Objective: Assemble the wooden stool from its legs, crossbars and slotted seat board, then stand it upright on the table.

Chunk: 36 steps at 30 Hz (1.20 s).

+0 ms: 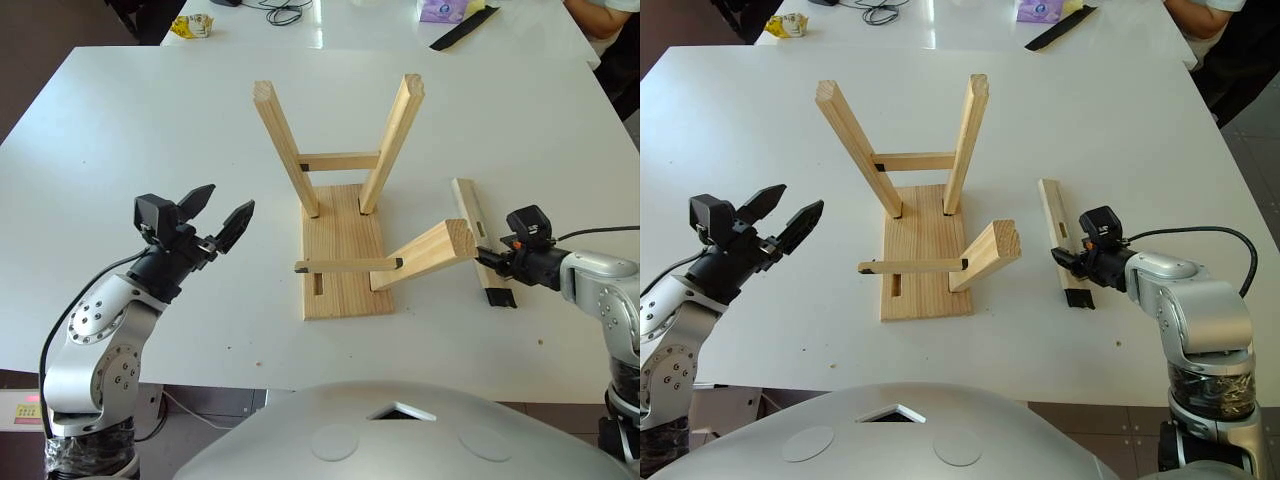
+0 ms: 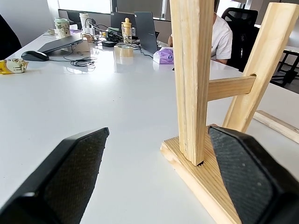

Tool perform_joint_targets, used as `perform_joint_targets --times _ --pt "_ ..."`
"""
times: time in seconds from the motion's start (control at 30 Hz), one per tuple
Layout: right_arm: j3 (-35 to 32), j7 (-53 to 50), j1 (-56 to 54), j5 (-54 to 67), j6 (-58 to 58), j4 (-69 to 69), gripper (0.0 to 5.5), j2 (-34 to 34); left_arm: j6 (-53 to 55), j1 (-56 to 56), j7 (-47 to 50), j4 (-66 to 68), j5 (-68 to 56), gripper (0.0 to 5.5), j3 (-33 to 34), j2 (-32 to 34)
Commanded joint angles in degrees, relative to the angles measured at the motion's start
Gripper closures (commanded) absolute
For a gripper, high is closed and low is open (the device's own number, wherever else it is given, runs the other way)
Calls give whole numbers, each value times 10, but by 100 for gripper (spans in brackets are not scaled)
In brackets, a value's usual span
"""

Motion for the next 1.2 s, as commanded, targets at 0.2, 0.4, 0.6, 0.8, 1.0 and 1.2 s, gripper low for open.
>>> perform_joint_targets --times 0.2,0.4,0.6,0.8,1.0,1.2 --pt "36 16 37 -13 -67 60 213 -48 8 -31 17 12 14 156 -3 10" --pt "39 29 39 -9 -79 60 213 -70 25 -32 29 6 -3 156 19 11" --pt "33 56 28 1 -77 55 213 -105 27 -22 44 -10 -2 156 30 6" --pt "43 57 43 4 -84 45 213 -99 21 -18 38 -12 2 156 19 0" --pt "58 34 57 -2 -109 33 305 -55 33 -62 32 18 -9 156 27 21" --pt "68 2 63 -23 -148 45 345 -28 43 -110 15 50 -42 156 57 50"
